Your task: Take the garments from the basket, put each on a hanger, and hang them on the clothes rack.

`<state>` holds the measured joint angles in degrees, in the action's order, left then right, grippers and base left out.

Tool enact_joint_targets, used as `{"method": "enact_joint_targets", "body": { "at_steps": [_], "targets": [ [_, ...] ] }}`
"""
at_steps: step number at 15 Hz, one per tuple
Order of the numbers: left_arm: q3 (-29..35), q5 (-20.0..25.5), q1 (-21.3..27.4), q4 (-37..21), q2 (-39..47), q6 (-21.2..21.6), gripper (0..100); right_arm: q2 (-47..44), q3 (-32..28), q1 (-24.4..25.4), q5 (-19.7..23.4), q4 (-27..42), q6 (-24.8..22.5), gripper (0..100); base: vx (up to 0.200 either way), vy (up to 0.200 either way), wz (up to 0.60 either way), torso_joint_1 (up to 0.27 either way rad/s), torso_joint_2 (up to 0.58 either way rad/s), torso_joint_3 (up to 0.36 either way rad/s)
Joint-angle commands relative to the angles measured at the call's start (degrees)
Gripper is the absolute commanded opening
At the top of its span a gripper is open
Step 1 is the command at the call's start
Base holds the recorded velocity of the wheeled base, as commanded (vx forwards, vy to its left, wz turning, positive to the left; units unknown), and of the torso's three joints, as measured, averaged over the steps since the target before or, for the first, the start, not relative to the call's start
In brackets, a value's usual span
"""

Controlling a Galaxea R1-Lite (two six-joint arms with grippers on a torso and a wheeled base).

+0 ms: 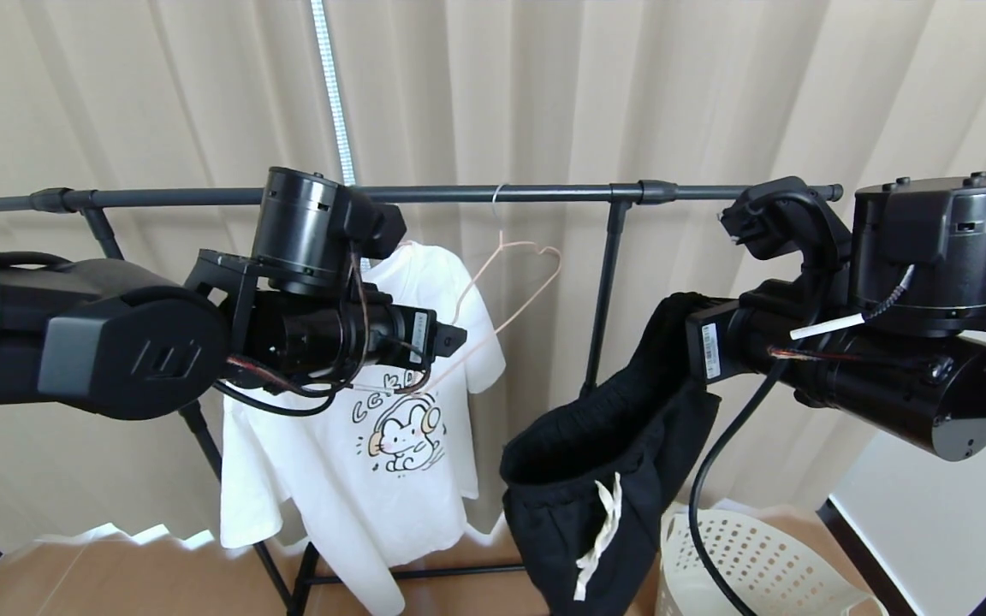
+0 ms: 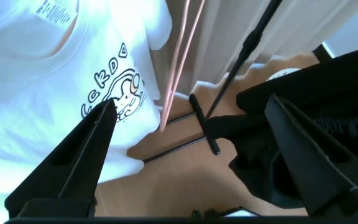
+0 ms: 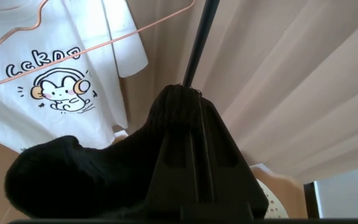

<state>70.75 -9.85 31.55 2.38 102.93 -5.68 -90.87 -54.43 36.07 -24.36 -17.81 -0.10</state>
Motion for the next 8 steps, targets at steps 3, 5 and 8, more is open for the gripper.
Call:
{"method": "enact_joint_targets", "body": {
  "at_steps": [3, 5, 8],
  "targets": [
    [6.0, 1.3, -1.5, 1.8, 6.7, 3.4, 100, 0.2, 0.5, 0.2, 0.0, -0.1, -0.5, 0, 0.000, 0.000, 0.00, 0.000, 0.00, 0.000],
    [9.8, 1.3, -1.8, 1.8, 9.9, 5.4, 100, 0.3, 0.6, 0.2, 0.0, -0.1, -0.6, 0, 0.000, 0.000, 0.00, 0.000, 0.00, 0.000],
    [15.7, 1.2, -2.0, 1.8, 15.6, 7.7, 100, 0.3, 0.6, 0.2, 0.0, -0.1, -0.6, 0, 0.000, 0.000, 0.00, 0.000, 0.00, 0.000]
  ]
}}
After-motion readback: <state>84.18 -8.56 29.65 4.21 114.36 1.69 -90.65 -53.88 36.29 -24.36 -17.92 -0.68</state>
